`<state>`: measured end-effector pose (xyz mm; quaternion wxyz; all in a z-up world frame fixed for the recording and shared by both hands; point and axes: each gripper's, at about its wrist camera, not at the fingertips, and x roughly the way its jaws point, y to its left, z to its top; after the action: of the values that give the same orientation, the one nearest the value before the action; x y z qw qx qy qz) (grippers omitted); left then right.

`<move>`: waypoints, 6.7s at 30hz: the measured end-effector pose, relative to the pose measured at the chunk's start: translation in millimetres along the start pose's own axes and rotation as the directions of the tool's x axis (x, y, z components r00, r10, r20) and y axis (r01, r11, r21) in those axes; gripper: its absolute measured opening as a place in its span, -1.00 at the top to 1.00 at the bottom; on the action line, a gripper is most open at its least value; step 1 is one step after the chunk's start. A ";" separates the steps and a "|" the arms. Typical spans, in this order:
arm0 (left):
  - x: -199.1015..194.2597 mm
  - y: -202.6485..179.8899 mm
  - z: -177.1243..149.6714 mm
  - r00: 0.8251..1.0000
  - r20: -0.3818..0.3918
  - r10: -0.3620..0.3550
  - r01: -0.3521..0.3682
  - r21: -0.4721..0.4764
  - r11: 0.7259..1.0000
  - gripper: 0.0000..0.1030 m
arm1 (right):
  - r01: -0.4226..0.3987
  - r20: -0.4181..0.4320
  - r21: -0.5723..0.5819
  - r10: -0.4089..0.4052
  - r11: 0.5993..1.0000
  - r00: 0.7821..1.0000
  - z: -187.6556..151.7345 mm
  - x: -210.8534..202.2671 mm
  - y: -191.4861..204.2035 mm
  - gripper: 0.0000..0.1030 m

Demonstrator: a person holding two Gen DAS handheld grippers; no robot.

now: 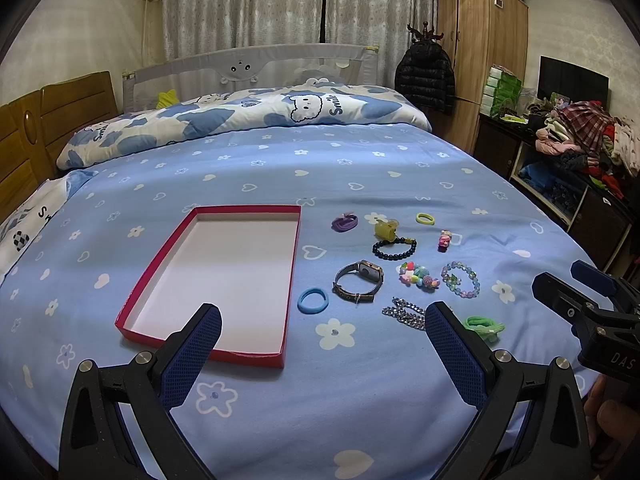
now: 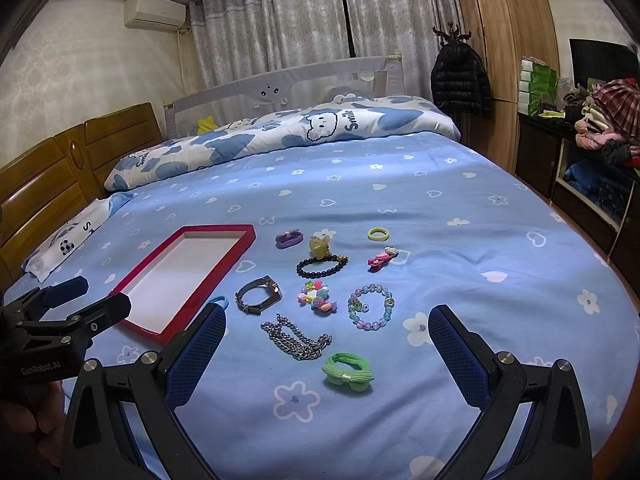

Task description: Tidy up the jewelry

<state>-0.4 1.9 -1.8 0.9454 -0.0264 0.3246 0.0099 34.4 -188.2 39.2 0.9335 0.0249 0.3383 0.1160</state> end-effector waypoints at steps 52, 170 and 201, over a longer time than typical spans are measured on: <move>105.0 -3.7 40.9 0.971 -0.205 -0.127 0.129 -0.002 0.992 -0.59 | -0.016 -0.147 0.049 0.023 0.999 0.989 8.2 68.7 -35.8 -0.66; 236.2 172.6 68.4 0.914 -0.404 0.030 -0.112 -0.183 0.977 0.56 | -0.368 -0.469 -0.028 0.313 0.929 0.826 44.5 310.4 179.0 0.76; 77.7 135.5 68.2 0.987 -0.145 -0.064 0.011 -0.343 0.939 -0.41 | -0.227 -0.193 0.092 0.241 0.969 0.951 67.6 145.9 33.8 -0.25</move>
<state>97.8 141.2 -1.7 0.8987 -0.1967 0.3894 0.0461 179.4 -119.1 4.2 0.8724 0.0848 0.4301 0.2163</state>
